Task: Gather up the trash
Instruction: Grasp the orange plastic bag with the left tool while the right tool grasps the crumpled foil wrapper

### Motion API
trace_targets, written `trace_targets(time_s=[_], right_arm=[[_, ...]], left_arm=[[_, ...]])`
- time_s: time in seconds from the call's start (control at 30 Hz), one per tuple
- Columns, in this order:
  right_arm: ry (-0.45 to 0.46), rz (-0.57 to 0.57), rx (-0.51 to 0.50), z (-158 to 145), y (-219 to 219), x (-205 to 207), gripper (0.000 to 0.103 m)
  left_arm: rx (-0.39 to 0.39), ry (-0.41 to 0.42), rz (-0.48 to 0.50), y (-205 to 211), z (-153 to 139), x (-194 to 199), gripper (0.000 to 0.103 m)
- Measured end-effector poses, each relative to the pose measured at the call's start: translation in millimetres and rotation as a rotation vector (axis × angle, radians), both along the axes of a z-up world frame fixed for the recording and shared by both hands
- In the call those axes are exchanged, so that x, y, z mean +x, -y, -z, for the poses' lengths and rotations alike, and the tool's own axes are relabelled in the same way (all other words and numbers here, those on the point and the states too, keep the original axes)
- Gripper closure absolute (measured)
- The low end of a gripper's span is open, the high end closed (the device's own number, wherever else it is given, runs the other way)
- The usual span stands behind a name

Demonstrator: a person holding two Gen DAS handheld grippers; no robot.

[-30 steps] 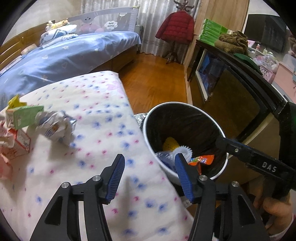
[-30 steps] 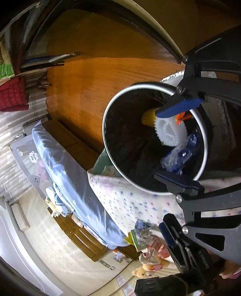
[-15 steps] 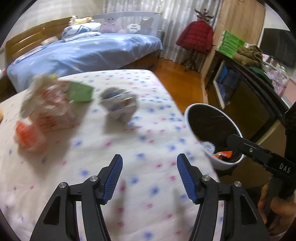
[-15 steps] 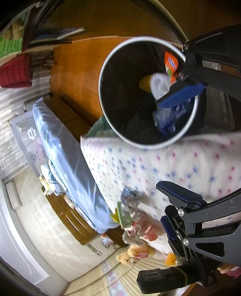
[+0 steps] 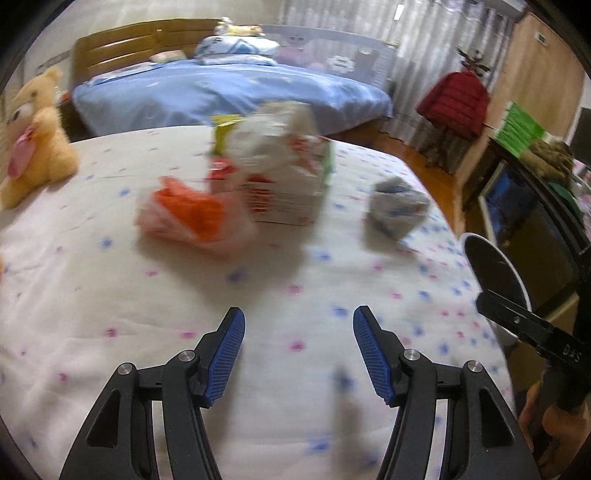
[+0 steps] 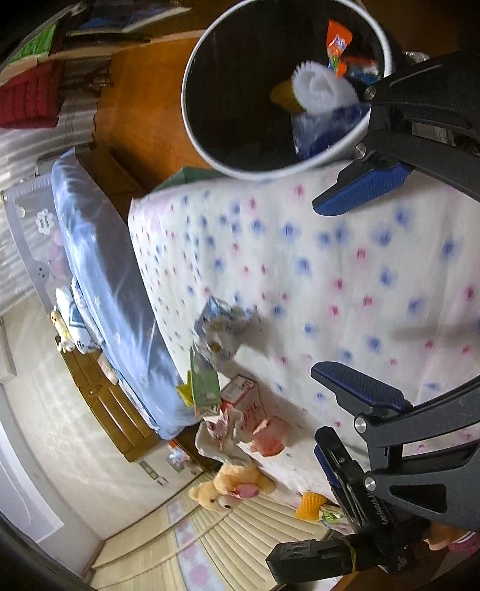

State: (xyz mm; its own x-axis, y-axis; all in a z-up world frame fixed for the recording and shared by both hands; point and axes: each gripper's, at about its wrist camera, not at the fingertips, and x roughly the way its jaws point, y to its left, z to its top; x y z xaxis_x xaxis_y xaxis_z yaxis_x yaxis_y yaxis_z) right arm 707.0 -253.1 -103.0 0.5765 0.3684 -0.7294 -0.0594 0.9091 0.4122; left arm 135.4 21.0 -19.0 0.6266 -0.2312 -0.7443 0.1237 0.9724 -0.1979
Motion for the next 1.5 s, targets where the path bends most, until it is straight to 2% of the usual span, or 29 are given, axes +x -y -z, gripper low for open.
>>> trace_targets(time_s=[0.1, 0.4, 0.8, 1.1, 1.2, 1.27, 1.33, 1.43, 1.5], right_arm=[[-0.001, -0.020, 0.002, 1, -12, 6, 0.020], [0.012, -0.064, -0.002, 3, -32, 25, 0.020], [0.032, -0.110, -0.037, 8, -53, 65, 0.020], [0.029, -0.082, -0.044, 12, -50, 86, 0.024], [0.028, -0.086, -0.045, 13, -51, 89, 0.042], [0.028, -0.090, -0.057, 13, -53, 90, 0.062], [0.032, -0.094, -0.065, 13, -54, 90, 0.073], [0.039, -0.099, -0.073, 11, -55, 86, 0.099], [0.039, -0.100, -0.078, 10, -54, 81, 0.099]], left_arm=[[-0.011, 0.004, -0.035, -14, -1, 0, 0.038], [-0.019, -0.011, -0.098, -33, 2, 14, 0.038], [-0.028, -0.017, -0.131, -28, 5, 56, 0.034], [-0.066, -0.038, -0.192, -36, 18, 80, 0.035], [-0.067, -0.033, -0.189, -35, 20, 81, 0.044], [-0.081, -0.040, -0.178, -36, 22, 82, 0.068], [-0.089, -0.042, -0.173, -37, 24, 83, 0.069], [-0.086, -0.024, -0.175, -40, 21, 79, 0.072], [-0.086, -0.011, -0.175, -42, 19, 74, 0.073]])
